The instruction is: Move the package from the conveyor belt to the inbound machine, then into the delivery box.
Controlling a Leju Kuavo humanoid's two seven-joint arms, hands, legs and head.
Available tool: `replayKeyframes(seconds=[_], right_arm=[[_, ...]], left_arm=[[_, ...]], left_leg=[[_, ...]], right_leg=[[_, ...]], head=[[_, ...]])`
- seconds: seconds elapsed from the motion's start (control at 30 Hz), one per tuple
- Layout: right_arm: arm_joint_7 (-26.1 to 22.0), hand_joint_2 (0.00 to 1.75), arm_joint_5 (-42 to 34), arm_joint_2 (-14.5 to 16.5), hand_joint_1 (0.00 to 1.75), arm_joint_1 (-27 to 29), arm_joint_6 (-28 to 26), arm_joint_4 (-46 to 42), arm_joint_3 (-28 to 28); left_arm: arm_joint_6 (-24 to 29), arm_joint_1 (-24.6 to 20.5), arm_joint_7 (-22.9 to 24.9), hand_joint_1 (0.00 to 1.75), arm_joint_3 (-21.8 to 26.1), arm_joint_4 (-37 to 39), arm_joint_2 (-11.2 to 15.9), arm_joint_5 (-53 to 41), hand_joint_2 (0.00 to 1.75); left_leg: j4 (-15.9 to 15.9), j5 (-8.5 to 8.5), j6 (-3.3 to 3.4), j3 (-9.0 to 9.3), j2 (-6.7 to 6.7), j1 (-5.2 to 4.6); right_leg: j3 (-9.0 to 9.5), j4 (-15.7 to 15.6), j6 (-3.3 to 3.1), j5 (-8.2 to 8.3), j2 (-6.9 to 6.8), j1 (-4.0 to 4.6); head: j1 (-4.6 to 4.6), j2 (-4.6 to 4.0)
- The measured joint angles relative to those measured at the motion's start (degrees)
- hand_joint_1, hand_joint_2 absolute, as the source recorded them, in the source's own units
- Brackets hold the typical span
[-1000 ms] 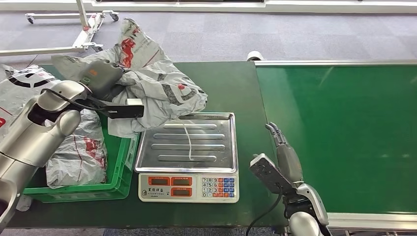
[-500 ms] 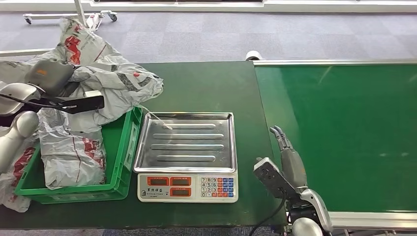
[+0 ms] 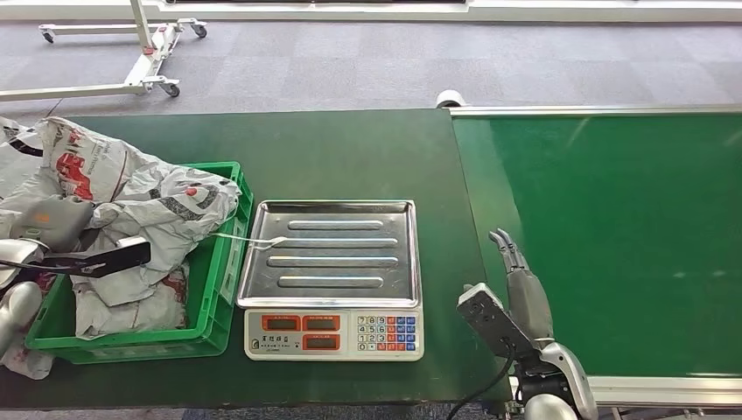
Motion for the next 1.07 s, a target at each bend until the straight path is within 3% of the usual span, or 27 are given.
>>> replayKeyframes(seconds=[0.1,0.13,0.27,0.43,0.73,1.0,1.03,1.07], right_arm=[[-0.1,1.75,0.1,0.0,0.0,0.0,0.0,0.0,0.0],[-0.1,1.75,0.1,0.0,0.0,0.0,0.0,0.0,0.0],[0.0,1.75,0.3,0.0,0.0,0.1,0.0,0.0,-0.1],[0.1,1.75,0.6,0.1,0.0,0.5,-0.1,-0.7,-0.1],[0.4,1.75,1.0,0.1,0.0,1.2,-0.2,-1.5,-0.3],[0.9,1.75,2.1,0.6,0.0,3.6,-0.2,-3.7,-1.5],[0.9,1.31,2.2,0.7,0.0,3.8,-0.3,-3.8,-1.6],[0.9,1.16,2.3,0.7,0.0,3.9,-0.3,-3.8,-1.6]], left_arm=[[-0.3,3.3,0.7,0.19,2.3,-0.7,-0.1,-1.2,0.44],[0.0,4.6,1.1,0.0,3.2,-1.0,-0.3,-2.3,0.0],[2.8,9.4,3.4,0.0,7.0,-2.9,-1.5,-9.4,0.0],[4.4,10.7,5.2,0.0,9.3,-4.4,-3.4,-14.0,0.0],[5.3,11.0,5.8,0.0,11.3,-6.0,-5.7,-13.7,0.0],[9.9,9.1,4.2,0.0,14.5,-17.7,-11.3,-7.9,0.0],[10.1,8.6,3.8,0.0,14.5,-19.3,-11.9,-7.3,0.0],[10.2,8.4,3.6,0.0,14.5,-20.1,-12.2,-6.9,0.0]], left_leg=[[0.0,-0.03,-0.03,0.06,0.11,0.0],[0.0,-0.04,-0.04,0.08,0.13,0.01],[0.0,-0.04,-0.05,0.07,0.12,0.02],[0.0,-0.04,-0.05,0.02,-0.04,0.05],[0.0,-0.03,-0.04,0.04,-0.05,0.05],[0.0,-0.04,-0.03,0.0,-0.16,0.03],[0.0,-0.04,-0.03,0.0,-0.16,0.03],[0.0,-0.04,-0.03,0.0,-0.16,0.03]], right_leg=[[0.0,0.0,0.0,0.0,0.1,0.0],[-0.01,0.0,0.0,0.0,0.12,0.0],[-0.05,0.0,-0.01,-0.01,0.1,0.04],[0.01,0.0,-0.02,-0.02,-0.11,0.06],[0.01,0.0,-0.02,-0.02,-0.14,0.06],[0.01,0.0,-0.01,-0.02,-0.21,0.04],[0.01,0.0,-0.01,-0.02,-0.21,0.04],[0.01,0.0,-0.01,-0.02,-0.21,0.04]], head=[[-0.01,0.0],[0.0,0.0],[-0.01,0.0],[-0.01,0.0],[-0.01,0.0],[0.01,0.0],[0.01,0.0],[0.01,0.0]])
